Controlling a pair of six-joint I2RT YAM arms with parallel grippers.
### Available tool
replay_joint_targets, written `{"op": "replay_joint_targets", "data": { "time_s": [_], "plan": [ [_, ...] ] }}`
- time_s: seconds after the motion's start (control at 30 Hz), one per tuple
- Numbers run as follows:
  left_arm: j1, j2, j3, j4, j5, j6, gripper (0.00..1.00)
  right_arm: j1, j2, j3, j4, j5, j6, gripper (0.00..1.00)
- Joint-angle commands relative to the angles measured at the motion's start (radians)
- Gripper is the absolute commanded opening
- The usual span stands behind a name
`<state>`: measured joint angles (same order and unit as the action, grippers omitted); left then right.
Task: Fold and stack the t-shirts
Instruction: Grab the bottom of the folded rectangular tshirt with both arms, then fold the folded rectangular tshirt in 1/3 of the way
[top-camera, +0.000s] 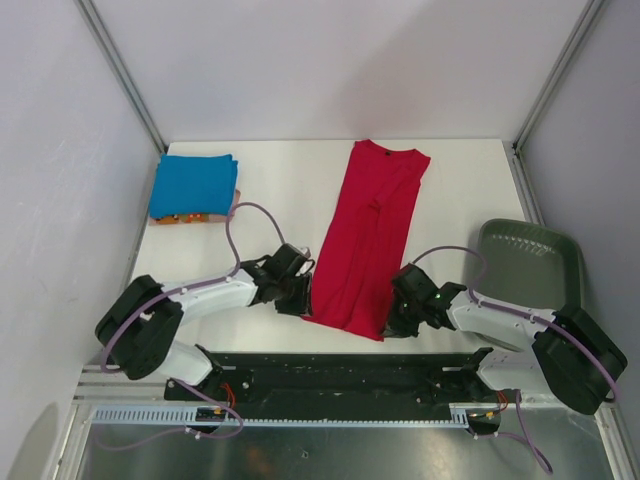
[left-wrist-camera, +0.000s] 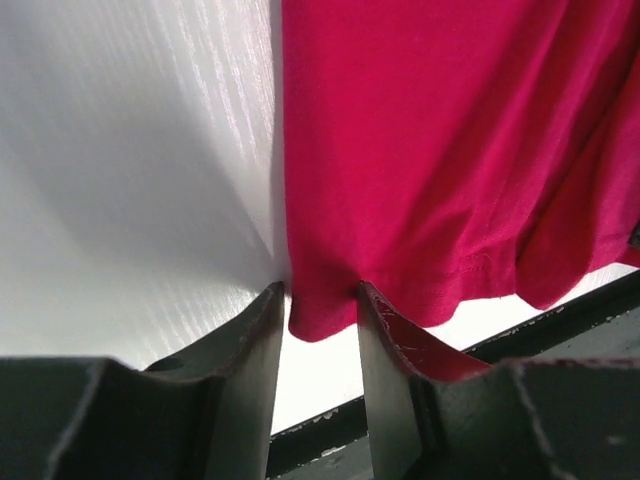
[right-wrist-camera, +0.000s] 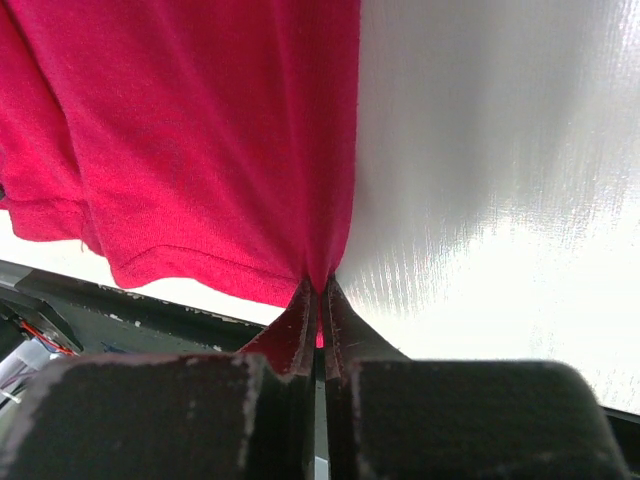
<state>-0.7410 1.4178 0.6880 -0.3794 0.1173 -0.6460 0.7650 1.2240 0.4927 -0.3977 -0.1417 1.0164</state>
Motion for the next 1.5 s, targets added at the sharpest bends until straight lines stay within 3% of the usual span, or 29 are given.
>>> {"op": "replay_joint_targets", "data": {
  "time_s": [0.0,0.13,0.3,0.37,0.7,0.9,1.17,1.47],
  "plan": [
    [0.007,0.037,0.041,0.024,0.052,0.037,0.40,0.000,0.013,-0.005,-0.115,0.066,-0.042,0.00],
    [0.005,0.069,0.034,0.042,0.088,0.033,0.34,-0.019,0.011,-0.005,-0.124,0.059,-0.057,0.00],
    [-0.007,0.069,0.024,0.055,0.112,0.023,0.08,-0.056,-0.019,-0.005,-0.154,0.054,-0.083,0.00],
    [-0.024,0.060,0.029,0.057,0.127,0.015,0.03,-0.070,-0.043,-0.005,-0.174,0.049,-0.094,0.00],
    [-0.197,0.031,0.038,0.060,0.129,-0.095,0.00,-0.113,-0.291,-0.031,-0.404,0.046,-0.094,0.00],
    [-0.229,-0.032,0.056,0.060,0.092,-0.147,0.00,-0.115,-0.457,0.026,-0.543,0.059,-0.065,0.00],
    [-0.165,-0.015,0.192,0.060,0.019,-0.175,0.00,-0.155,-0.268,0.239,-0.467,0.210,-0.196,0.00],
    [-0.050,0.191,0.462,0.063,-0.065,-0.139,0.00,-0.293,0.023,0.474,-0.239,0.299,-0.349,0.00]
  ]
}}
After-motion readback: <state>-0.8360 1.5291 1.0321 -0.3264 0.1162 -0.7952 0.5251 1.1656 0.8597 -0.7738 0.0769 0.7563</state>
